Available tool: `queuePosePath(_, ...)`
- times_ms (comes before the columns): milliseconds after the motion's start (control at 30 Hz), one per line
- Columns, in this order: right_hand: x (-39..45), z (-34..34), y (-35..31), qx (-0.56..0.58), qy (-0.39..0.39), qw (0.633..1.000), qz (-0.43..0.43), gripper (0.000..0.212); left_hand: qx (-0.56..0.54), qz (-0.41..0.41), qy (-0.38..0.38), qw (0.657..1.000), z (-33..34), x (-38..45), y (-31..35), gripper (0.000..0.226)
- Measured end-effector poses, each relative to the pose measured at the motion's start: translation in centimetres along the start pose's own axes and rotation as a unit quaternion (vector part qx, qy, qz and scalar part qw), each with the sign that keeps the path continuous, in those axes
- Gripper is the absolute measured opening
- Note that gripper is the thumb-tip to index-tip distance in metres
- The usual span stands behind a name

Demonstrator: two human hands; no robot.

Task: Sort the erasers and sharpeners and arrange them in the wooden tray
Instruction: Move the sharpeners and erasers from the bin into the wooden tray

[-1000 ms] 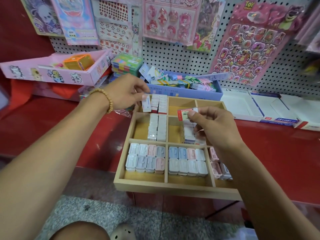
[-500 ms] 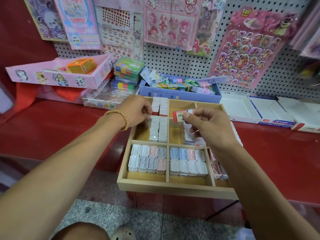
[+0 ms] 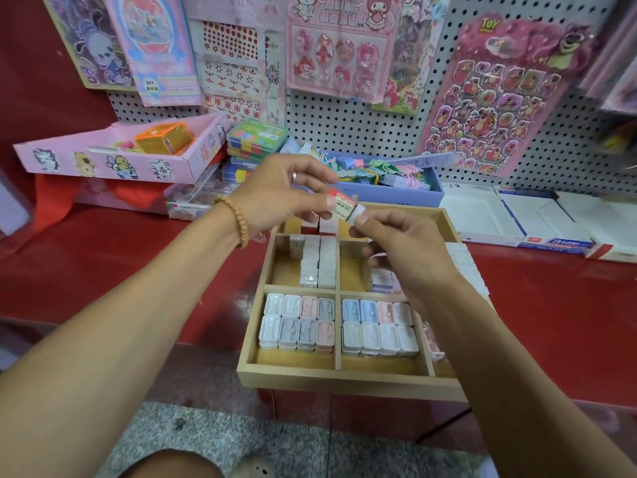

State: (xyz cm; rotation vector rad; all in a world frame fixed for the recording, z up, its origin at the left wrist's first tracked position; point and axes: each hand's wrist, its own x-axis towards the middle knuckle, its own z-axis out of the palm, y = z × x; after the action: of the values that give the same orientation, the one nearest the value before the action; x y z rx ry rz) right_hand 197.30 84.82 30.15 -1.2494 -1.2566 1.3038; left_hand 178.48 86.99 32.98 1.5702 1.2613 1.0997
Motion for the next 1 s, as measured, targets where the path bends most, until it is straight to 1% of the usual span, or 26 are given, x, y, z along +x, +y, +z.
queuePosePath(33,-0.1,-0.5,-0.2,-0.018,0.001,1.0,0.001,0.014,0.042,0.003,0.003,0.999,-0.7,0.4,0.0,0.023)
queuePosePath(67,-0.2,-1.0,-0.3,-0.029,0.006,1.0,0.002,0.014,0.109,0.007,0.003,0.994,-1.3,0.8,0.1,0.023)
queuePosePath(100,-0.2,-1.6,-0.5,-0.035,0.012,0.999,0.003,0.015,0.199,0.014,-0.006,0.98,-2.0,1.3,0.1,0.022)
queuePosePath(167,0.0,-2.7,-0.7,-0.054,0.029,0.998,0.001,0.016,0.36,0.022,-0.039,0.932,-2.6,2.1,-0.1,0.019)
queuePosePath(233,0.3,-3.6,-0.9,-0.076,0.046,0.996,-0.004,0.015,0.441,0.02,-0.066,0.895,-2.5,2.7,-0.6,0.017)
queuePosePath(300,0.6,-4.4,-1.1,-0.102,0.056,0.993,-0.013,0.015,0.475,0.021,-0.068,0.877,-1.7,3.3,-1.2,0.014)
queuePosePath(400,0.9,-5.6,-1.5,-0.131,0.065,0.989,-0.028,0.014,0.502,0.03,-0.064,0.862,-0.6,3.9,-1.7,0.013)
queuePosePath(467,1.1,-6.2,-1.6,-0.138,0.069,0.988,-0.032,0.011,0.504,0.035,-0.067,0.86,0.0,4.0,-1.9,0.01)
queuePosePath(567,1.4,-6.7,-1.5,-0.129,0.075,0.988,-0.033,0.01,0.482,0.024,-0.082,0.872,0.3,4.0,-2.6,0.011)
queuePosePath(667,1.6,-7.0,-1.2,-0.118,0.077,0.99,-0.027,0.01,0.42,-0.003,-0.073,0.905,-0.1,3.7,-3.1,0.005)
queuePosePath(733,1.6,-7.3,-1.1,-0.111,0.083,0.99,-0.024,0.01,0.39,-0.018,-0.063,0.918,-0.4,3.7,-3.2,0.01)
queuePosePath(900,1.7,-8.0,-0.9,-0.078,0.107,0.991,-0.029,0.012,0.381,-0.047,-0.029,0.923,-0.3,4.1,-4.2,0.027)
queuePosePath(1000,2.0,-8.4,-0.8,-0.078,0.108,0.991,-0.031,0.013,0.392,-0.045,-0.017,0.919,0.1,4.2,-4.8,0.029)
